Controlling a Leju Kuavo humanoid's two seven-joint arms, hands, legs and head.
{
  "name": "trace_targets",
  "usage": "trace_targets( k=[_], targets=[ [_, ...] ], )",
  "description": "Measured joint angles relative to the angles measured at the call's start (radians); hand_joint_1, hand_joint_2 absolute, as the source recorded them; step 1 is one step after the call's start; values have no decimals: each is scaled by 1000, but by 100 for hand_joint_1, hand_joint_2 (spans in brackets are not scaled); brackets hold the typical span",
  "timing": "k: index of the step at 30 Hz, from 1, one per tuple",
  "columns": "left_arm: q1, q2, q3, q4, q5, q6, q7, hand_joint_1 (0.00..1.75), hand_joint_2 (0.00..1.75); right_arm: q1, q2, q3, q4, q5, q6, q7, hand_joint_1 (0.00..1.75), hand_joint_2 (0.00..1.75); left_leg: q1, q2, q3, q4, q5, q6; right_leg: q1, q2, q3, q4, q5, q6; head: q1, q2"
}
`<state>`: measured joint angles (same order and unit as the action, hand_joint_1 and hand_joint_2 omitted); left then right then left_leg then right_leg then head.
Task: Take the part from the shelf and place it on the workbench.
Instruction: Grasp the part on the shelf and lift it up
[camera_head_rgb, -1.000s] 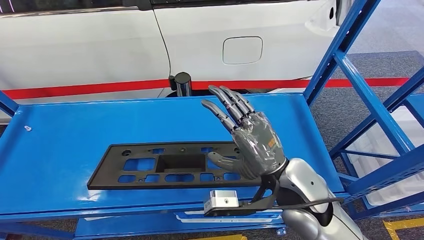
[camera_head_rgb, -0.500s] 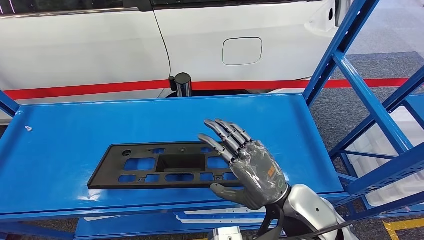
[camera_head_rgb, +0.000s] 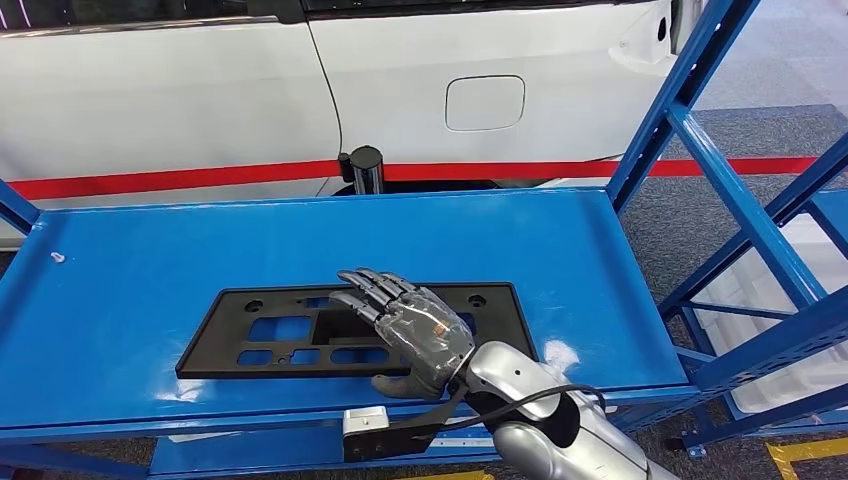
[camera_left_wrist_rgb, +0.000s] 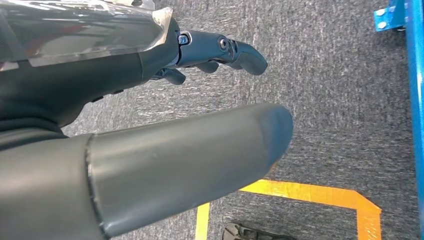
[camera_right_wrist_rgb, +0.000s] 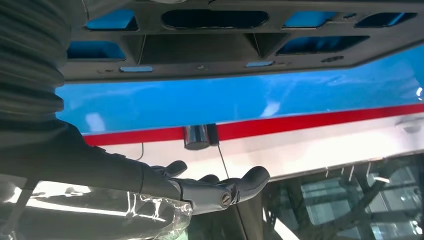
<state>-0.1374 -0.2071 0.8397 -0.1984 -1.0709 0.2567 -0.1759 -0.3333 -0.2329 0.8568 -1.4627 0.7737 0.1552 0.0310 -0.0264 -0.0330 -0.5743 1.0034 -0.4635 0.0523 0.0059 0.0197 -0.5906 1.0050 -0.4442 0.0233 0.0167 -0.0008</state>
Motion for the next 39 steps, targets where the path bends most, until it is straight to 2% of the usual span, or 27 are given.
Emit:
trace_targets(
  k=[6, 15, 21, 28, 32, 39],
  targets=[
    [-1, -2, 4, 0, 37, 0, 1, 0, 0, -67, 75, 36, 182, -52, -7, 7, 0, 175, 0, 1, 0, 0, 0, 0, 0, 1, 0, 0, 0, 0, 0, 0],
    [-19, -4, 4, 0, 34, -3, -1, 0, 0, -166, 170, 97, 483, -118, -61, -32, 0, 175, 0, 1, 1, 0, 0, 0, 0, 1, 0, 0, 0, 0, 0, 0],
    [-22, -4, 4, 0, 31, -3, 10, 0, 0, -211, 182, 114, 533, -144, -83, -14, 0, 175, 0, 1, 1, 0, 0, 0, 0, 1, 1, 0, 0, 0, 0, 0],
    [-25, -4, 3, 0, 29, -11, 12, 0, 0, -217, 181, 128, 534, -139, -83, 4, 1, 175, 0, 1, 1, 0, 0, 0, 0, 1, 1, -1, 0, 0, 0, 0],
    [-31, -4, 1, 0, 29, -15, 9, 0, 0, -218, 181, 139, 535, -103, -119, 4, 165, 175, 0, 1, 1, 0, 0, 0, 0, 1, 1, -1, 0, 0, 0, 0],
    [-34, -4, 0, 0, 41, -11, 1, 0, 0, -218, 179, 155, 535, 59, -275, -11, 174, 175, 0, 1, 1, 0, 0, 0, 0, 1, 0, 0, 0, 0, 0, 0]
  ],
)
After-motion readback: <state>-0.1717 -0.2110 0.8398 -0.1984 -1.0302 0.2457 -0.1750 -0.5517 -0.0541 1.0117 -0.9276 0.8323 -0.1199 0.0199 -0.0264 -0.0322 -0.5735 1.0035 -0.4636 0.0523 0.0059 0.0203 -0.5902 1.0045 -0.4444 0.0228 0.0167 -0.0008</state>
